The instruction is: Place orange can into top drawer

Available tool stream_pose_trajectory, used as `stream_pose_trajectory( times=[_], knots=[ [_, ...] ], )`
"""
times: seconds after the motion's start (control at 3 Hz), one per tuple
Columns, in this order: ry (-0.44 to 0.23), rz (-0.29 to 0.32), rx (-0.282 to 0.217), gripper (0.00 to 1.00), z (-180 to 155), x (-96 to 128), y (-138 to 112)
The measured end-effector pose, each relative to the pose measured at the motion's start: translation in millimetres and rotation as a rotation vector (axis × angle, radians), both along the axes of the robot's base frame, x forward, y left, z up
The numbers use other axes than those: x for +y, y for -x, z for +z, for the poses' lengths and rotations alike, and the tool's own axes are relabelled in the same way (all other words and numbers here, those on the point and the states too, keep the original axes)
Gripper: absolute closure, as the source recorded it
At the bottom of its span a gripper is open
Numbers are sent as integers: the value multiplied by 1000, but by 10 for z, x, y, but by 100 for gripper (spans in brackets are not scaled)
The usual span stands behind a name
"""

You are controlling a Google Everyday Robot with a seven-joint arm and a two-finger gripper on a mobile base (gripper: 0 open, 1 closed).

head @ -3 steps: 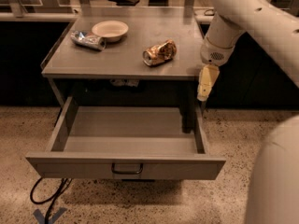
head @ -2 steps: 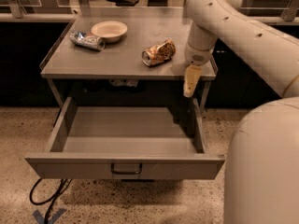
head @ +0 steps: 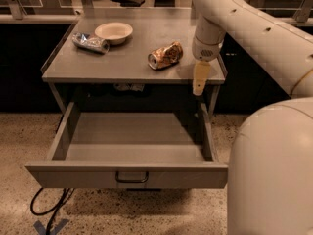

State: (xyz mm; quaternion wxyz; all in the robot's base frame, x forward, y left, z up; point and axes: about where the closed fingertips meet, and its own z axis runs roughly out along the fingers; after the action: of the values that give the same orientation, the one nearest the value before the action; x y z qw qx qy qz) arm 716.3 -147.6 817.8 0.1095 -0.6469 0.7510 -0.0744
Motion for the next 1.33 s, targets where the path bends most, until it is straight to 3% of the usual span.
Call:
stream_pose_trajectory(
  times=[0.33,0.67,1.0,1.33],
  knots=[
    [46,57,33,0,252,198,-74],
    [65,104,19,0,637,419,-198],
    [46,103,-40,0,835,451,-315],
    [24,114,-39,0,711,472,-384]
  ],
)
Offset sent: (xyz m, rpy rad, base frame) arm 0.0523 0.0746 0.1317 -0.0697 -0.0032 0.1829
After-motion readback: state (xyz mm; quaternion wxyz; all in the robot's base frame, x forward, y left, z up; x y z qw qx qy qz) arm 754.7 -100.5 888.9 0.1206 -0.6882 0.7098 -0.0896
